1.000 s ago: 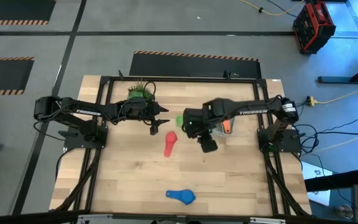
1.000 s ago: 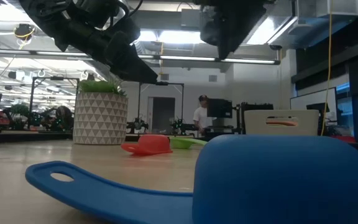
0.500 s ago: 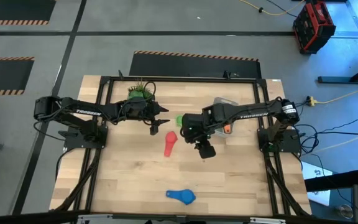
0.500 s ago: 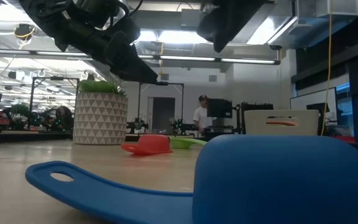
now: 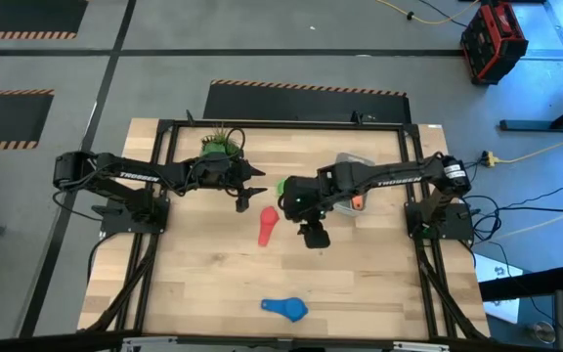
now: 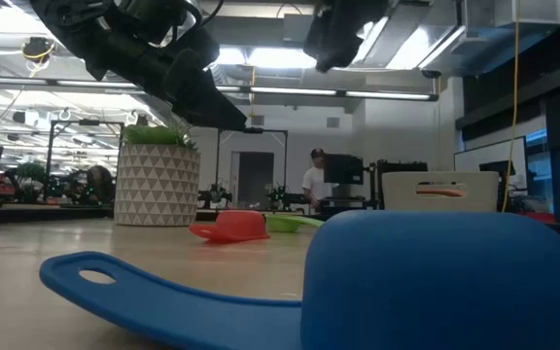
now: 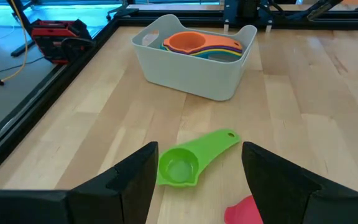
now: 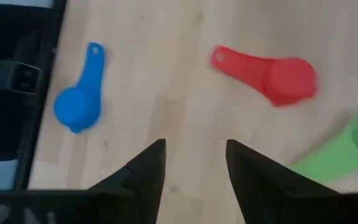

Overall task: Nest measuring cups in basket
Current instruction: Stack the blue measuring cup on top of the orange measuring cup in the gray bin

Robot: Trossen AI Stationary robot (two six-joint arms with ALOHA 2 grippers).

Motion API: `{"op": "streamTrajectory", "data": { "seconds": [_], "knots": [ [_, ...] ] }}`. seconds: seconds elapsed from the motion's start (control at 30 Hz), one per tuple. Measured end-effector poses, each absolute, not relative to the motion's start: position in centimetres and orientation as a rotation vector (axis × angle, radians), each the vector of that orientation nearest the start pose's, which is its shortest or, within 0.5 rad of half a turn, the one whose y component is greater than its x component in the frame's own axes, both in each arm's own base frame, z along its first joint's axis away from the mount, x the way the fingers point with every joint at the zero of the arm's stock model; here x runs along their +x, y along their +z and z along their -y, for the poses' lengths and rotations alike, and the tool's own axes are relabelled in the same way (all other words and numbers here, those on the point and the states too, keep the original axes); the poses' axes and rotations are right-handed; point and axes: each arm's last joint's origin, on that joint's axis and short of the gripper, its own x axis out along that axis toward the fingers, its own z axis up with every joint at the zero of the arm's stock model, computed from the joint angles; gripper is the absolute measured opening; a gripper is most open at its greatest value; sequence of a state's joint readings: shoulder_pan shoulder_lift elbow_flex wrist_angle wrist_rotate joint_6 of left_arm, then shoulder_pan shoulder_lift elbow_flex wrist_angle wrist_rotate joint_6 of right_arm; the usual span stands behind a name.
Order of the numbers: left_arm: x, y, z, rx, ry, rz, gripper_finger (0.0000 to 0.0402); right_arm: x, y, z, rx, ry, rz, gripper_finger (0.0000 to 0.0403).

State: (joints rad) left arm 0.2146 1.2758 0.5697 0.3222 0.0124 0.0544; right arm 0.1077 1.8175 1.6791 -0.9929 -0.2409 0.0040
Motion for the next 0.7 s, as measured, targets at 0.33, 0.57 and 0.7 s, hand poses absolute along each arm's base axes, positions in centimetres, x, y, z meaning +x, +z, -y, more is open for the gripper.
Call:
{"op": "streamTrajectory", "data": {
  "seconds": [0.33,0.57,0.7],
  "knots": [
    [25.2,20.7,-5.5,0.009,0.189,-0.387,0.0227,37.0,30.5,-10.9,0.105,0.506,-1.045,0.0172],
    [25.2,20.7,-5.5,0.013,0.189,-0.388,0.0227,36.3,30.7,-14.0,0.019,0.619,-0.994,0.0172],
    [25.2,20.7,-5.5,0.014,0.188,-0.387,0.0227,36.3,30.9,-14.7,0.035,0.626,-0.97,0.0172]
  ]
}}
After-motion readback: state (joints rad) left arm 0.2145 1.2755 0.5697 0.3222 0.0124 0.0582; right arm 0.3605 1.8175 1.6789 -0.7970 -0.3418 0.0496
